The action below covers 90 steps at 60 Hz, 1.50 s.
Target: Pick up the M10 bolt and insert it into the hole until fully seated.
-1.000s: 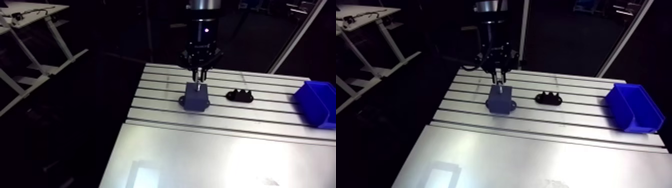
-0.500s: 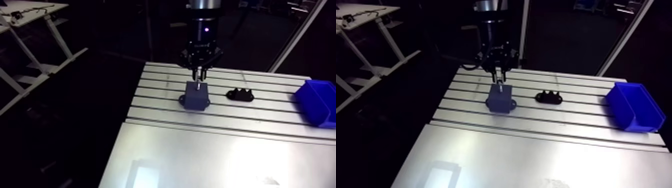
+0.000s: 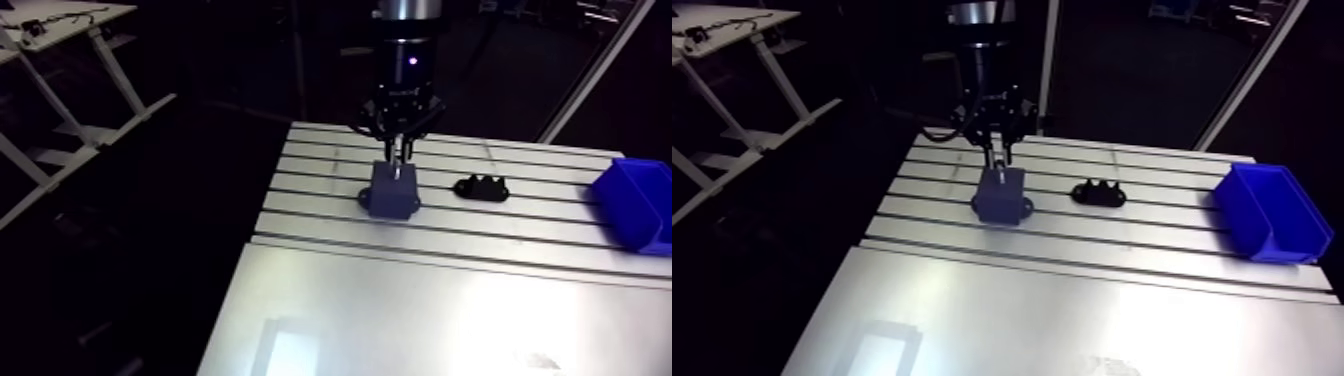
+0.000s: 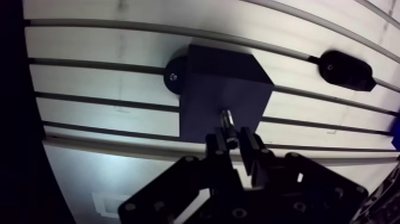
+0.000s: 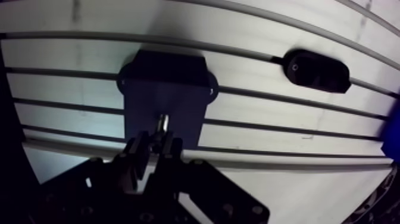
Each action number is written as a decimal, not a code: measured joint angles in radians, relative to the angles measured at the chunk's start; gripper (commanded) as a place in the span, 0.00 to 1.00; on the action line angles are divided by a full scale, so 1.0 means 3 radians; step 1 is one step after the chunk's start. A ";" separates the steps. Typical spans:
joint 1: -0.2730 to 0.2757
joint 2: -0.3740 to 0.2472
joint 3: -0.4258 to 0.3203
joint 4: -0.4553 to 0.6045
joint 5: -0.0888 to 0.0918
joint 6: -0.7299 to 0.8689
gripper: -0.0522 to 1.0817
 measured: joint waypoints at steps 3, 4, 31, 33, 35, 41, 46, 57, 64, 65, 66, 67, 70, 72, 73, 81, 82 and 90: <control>0.0000 0.0005 0.0005 -0.0004 0.0000 0.0000 1.00; 0.0000 0.0006 0.0007 -0.0006 0.0000 0.0000 1.00; 0.0000 0.0010 0.0033 -0.0054 0.0000 0.0001 0.05; -0.0001 0.0006 0.0034 -0.0058 0.0001 -0.0003 0.05; -0.0002 0.0001 0.0035 -0.0062 0.0004 -0.0008 0.05; -0.0004 -0.0012 0.0029 -0.0068 0.0021 -0.0021 0.05; -0.0005 -0.0030 0.0021 -0.0068 0.0038 -0.0028 0.05; -0.0006 -0.0087 -0.0024 -0.0017 0.0069 -0.0029 0.05; -0.0018 -0.0147 -0.0107 0.0124 0.0100 -0.0011 0.05; -0.0020 -0.0155 -0.0123 0.0149 0.0105 -0.0008 0.05; -0.0022 -0.0163 -0.0137 0.0171 0.0110 -0.0005 0.05; -0.0024 -0.0173 -0.0155 0.0197 0.0115 0.0001 0.05; -0.0029 -0.0196 -0.0208 0.0266 0.0131 0.0018 0.05; -0.0032 -0.0210 -0.0245 0.0311 0.0139 0.0033 0.05; -0.0034 -0.0216 -0.0263 0.0331 0.0144 0.0040 0.05; -0.0046 -0.0270 -0.0411 0.0500 0.0170 0.0086 0.05; -0.0048 -0.0278 -0.0427 0.0519 0.0172 0.0090 0.05; -0.0060 -0.0352 -0.0566 0.0680 0.0192 0.0108 0.05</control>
